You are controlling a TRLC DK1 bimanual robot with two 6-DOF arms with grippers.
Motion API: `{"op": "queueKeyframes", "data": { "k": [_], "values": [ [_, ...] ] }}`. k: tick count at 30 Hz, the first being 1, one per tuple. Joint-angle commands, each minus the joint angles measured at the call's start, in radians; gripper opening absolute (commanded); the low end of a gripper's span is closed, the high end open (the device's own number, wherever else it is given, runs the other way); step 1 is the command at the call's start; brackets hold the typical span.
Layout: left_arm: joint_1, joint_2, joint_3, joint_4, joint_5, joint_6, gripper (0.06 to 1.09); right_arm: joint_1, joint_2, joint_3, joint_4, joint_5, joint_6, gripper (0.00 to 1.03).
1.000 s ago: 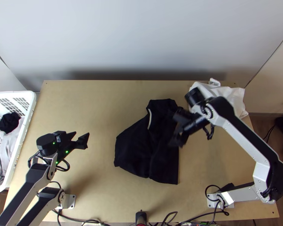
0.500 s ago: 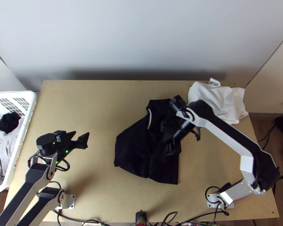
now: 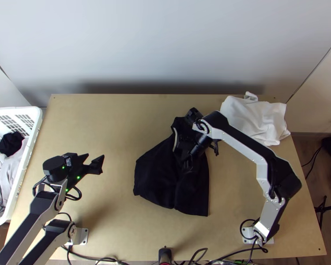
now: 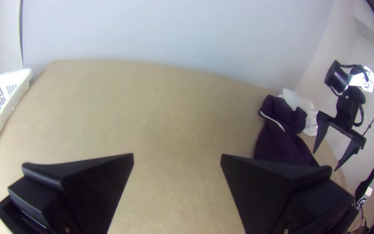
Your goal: Fold the t-shirt
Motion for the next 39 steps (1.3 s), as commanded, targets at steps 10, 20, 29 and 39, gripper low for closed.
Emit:
{"op": "queueKeyframes", "data": {
  "k": [10,20,29,39],
  "values": [
    [-0.003,0.028,-0.001,0.009,0.000,-0.003,1.04,-0.031,0.039,0.076,0.104,-0.003,0.020,0.98],
    [-0.004,0.029,0.004,0.002,-0.001,-0.002,1.04,-0.034,0.110,-0.028,0.140,-0.008,0.000,0.98],
    [-0.004,0.029,0.007,0.006,-0.008,-0.003,1.04,-0.034,0.082,0.012,0.077,-0.014,0.063,0.03],
    [-0.006,0.022,0.002,0.000,-0.011,-0.006,1.04,-0.026,-0.143,0.383,0.136,-0.092,0.258,0.03]
  ]
}}
